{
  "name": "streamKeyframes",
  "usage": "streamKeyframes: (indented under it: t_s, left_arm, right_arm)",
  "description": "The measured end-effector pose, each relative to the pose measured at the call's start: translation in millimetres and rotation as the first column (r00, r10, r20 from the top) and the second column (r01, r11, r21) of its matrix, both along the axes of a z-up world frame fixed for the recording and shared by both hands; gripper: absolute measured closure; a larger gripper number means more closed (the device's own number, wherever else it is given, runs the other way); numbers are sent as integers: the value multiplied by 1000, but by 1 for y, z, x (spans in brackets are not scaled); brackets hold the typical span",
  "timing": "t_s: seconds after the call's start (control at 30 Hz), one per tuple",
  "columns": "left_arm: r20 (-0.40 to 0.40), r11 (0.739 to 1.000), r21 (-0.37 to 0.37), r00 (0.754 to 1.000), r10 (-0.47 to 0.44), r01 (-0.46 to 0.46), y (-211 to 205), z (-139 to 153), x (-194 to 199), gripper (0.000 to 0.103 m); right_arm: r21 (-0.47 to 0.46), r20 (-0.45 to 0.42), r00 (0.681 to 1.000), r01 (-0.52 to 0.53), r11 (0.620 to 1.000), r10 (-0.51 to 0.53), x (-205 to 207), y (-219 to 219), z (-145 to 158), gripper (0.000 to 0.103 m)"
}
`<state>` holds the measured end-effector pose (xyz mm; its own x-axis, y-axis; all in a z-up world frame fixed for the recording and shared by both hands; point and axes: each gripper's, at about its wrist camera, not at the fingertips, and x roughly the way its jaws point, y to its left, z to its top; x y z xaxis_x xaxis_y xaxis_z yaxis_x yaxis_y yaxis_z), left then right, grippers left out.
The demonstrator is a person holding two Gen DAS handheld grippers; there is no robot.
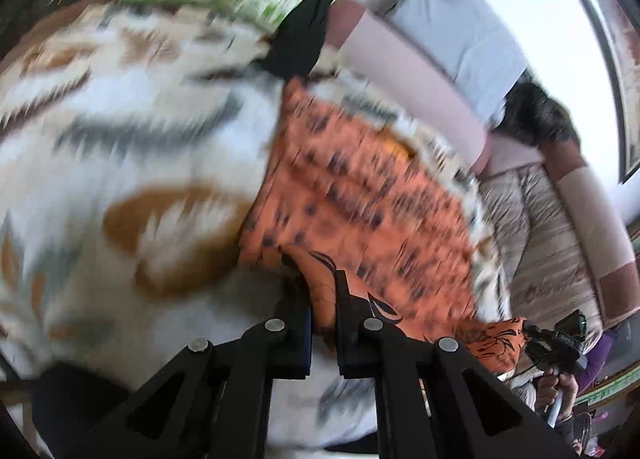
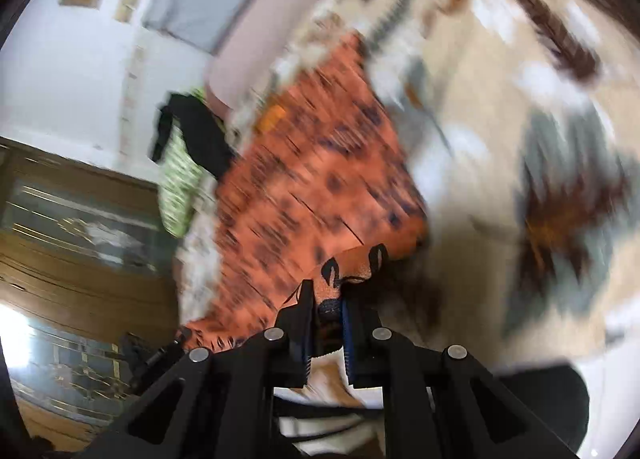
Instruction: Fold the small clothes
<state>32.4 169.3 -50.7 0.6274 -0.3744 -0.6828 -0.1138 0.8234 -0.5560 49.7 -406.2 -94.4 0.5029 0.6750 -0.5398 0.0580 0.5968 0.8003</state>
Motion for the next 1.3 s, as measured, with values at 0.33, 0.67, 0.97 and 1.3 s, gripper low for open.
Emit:
streamKeyframes:
  t_s: [0.33,0.67,0.97,1.3]
  left_arm:
    - [100,998,64,995,-8,1,7,42,158,94]
    - [-28,990,142,999,24,-20,0,-28,294,91]
    - [18,956,140,966,258,-258,39,-39,307,22]
    - [68,968,212,990,120,-132,38,-17,268,22]
  right_arm:
    - [9,96,993,67,998,-68,162,-13,36,91]
    - [-50,-46,994,97,994,-99,310,-5,-34,89]
    - [-29,-40,995,91,995,-93,328,-12,-60,85]
    - [24,-88,974,209,978,-207,330,-43,-56,23]
